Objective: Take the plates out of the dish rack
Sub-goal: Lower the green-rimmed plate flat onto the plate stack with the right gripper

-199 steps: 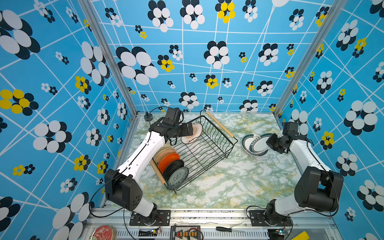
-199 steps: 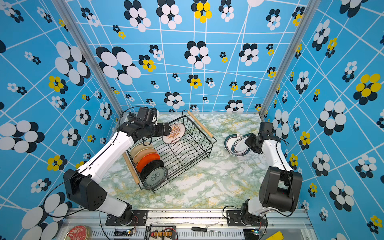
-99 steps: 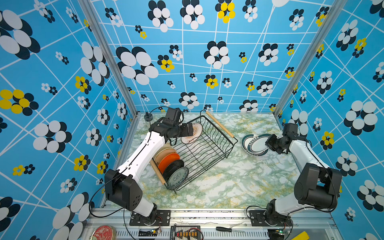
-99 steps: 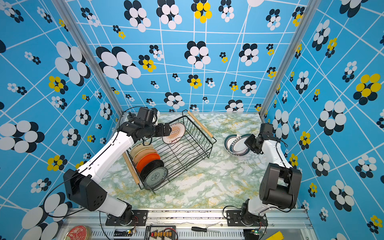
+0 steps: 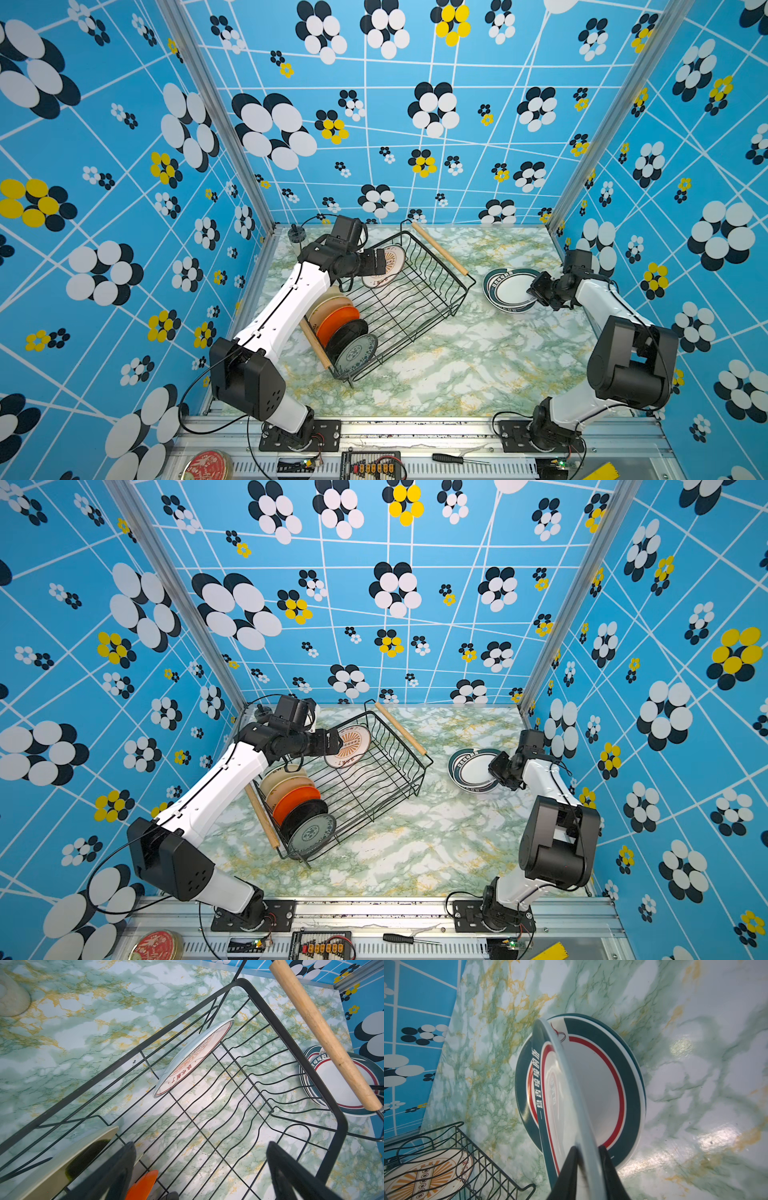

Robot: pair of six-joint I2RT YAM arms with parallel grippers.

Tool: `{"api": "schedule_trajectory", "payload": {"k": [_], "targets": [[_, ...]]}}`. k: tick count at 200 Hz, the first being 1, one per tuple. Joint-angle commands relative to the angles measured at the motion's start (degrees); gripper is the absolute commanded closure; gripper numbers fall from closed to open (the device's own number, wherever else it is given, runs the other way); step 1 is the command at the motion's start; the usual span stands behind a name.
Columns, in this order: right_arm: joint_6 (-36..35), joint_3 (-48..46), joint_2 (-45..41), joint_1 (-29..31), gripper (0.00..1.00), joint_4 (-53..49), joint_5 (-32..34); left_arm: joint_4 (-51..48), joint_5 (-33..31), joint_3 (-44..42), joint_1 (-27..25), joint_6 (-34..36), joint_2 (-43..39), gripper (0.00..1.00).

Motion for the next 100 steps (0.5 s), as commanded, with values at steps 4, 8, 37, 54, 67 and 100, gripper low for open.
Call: {"api": "schedule_trajectory", "payload": {"k": [4,8,37,54,67,100], "targets": [[-0.9,0.3,0.9,-0.3,0.76,-1.7,0.0,-1.1,0.6,1.5,-0.3,1.5,0.4,0.01],[-1.0,0.4,1.0,-0.3,0.76,-1.9,0.0,-1.1,0.5,1.5,-0.3,1.5,0.4,0.01],[-1.0,0.6,1.3,-0.3,0.66,-2.1,0.6,-1.5,0.7,1.8,-0.4,1.9,0.6,0.01],[-1.2,1.0,1.8,-0.3,0.62,-2.6,1.2,-1.8,0.7,2.0,-0.4,2.1,0.9,0.01],[-1.4,1.5,2.2,-0.3,0.58,-3.6,1.6,-1.9,0.7,2.0,-0.5,2.1,0.9,0.01],[-1.8,1.9,2.7,-0.3,0.53,-3.8,2.2,-2.0,0.6,2.1,-0.6,2.3,1.1,0.01]]}}
